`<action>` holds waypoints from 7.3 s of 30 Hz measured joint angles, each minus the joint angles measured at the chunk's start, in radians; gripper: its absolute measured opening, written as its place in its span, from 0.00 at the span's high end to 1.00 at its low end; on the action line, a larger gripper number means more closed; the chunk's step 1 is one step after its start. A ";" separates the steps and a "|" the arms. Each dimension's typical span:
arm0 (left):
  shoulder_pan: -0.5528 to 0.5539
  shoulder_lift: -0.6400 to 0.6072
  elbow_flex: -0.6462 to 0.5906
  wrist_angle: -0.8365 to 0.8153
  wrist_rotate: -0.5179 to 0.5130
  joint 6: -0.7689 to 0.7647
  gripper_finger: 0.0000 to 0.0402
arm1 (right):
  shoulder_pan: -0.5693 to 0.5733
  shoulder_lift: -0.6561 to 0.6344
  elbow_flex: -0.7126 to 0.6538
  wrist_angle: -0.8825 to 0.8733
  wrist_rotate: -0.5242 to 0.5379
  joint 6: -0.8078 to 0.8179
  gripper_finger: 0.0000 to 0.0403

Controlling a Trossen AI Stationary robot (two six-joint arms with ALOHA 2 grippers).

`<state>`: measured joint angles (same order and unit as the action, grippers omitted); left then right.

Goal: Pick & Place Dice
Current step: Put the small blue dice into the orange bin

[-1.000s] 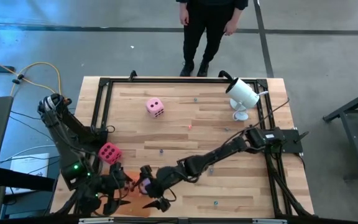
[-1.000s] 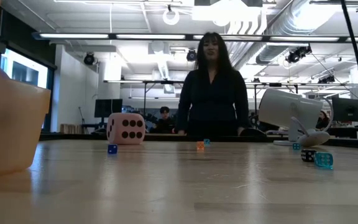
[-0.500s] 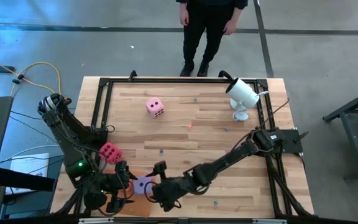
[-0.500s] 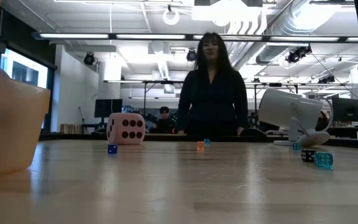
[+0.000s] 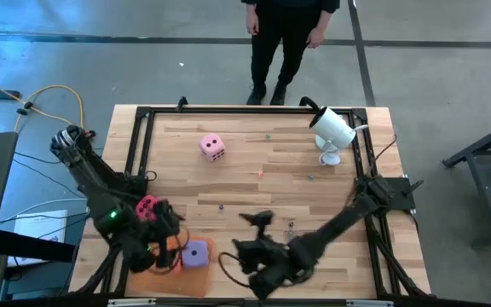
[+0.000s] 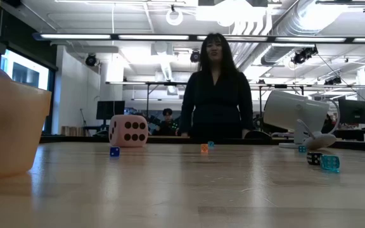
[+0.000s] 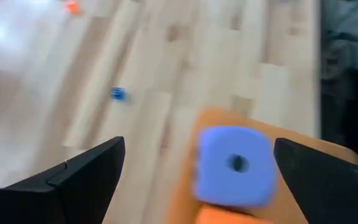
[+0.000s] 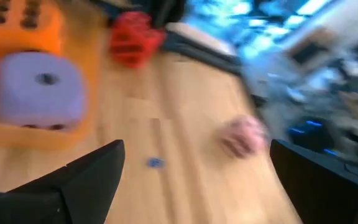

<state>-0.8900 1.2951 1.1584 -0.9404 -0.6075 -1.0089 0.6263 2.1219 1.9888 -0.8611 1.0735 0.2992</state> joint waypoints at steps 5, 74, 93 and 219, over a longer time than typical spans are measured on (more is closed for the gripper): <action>0.059 -0.008 0.000 -0.021 0.000 0.075 0.00 | 0.091 -0.039 0.000 -0.421 0.183 0.466 0.03; 0.388 0.094 -0.037 -0.066 -0.182 0.426 0.00 | 0.249 -0.039 -0.103 -0.589 0.183 1.103 0.03; 0.590 0.094 -0.263 0.387 0.143 0.742 0.00 | 0.223 -0.038 -0.103 -0.564 0.154 1.070 0.03; 0.596 0.338 -0.484 0.904 0.348 0.641 0.24 | 0.123 -0.047 -0.103 -0.414 0.202 0.926 0.03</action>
<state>-0.2936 1.6329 0.6746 -0.0360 -0.2594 -0.3681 0.7494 2.0747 1.8855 -1.2747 1.2758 1.2255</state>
